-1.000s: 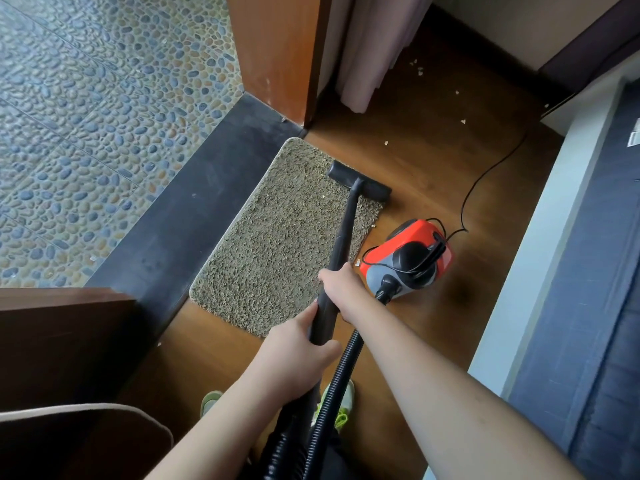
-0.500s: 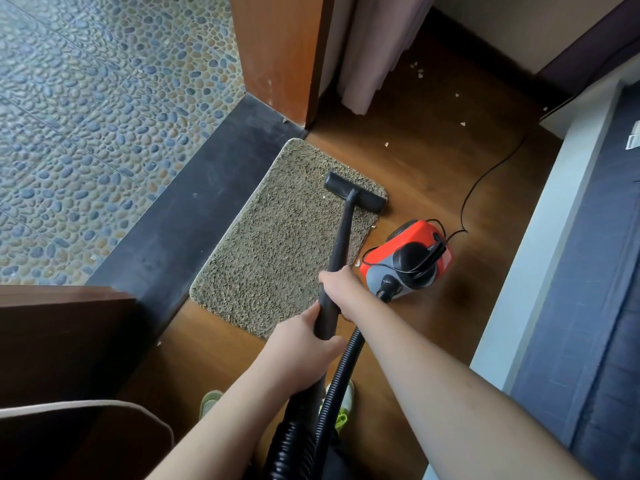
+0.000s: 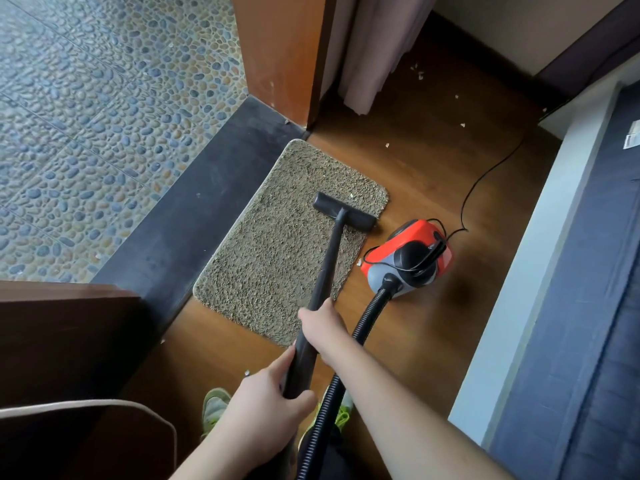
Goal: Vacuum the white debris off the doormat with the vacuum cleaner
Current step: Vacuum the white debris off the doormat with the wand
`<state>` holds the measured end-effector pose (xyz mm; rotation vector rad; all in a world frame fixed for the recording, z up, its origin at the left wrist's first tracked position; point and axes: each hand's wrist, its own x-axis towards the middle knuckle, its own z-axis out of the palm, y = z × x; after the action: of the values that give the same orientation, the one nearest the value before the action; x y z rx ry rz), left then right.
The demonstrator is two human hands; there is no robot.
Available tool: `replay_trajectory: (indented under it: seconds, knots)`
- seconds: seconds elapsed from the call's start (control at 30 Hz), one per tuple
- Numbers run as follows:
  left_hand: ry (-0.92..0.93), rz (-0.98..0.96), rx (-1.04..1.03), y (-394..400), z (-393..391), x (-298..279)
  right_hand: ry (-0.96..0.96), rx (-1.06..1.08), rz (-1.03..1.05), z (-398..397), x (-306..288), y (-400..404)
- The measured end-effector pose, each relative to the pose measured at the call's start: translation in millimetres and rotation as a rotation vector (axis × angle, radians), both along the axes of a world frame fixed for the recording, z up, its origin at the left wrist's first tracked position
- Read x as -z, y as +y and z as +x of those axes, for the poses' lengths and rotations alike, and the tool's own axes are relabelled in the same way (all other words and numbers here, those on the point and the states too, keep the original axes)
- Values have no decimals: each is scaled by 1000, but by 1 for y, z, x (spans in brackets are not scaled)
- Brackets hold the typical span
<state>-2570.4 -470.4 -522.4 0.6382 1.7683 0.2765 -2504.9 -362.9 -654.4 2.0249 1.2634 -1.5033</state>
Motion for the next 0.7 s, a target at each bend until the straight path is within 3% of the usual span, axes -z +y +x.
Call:
replay_trajectory:
  seconds: [0.43, 0.7]
  knots:
    - [-124, 20, -105, 75, -9, 40, 20, 45, 104, -17, 16, 89]
    - [-146, -17, -124, 83, -4, 43, -13, 49, 74, -18, 29, 91]
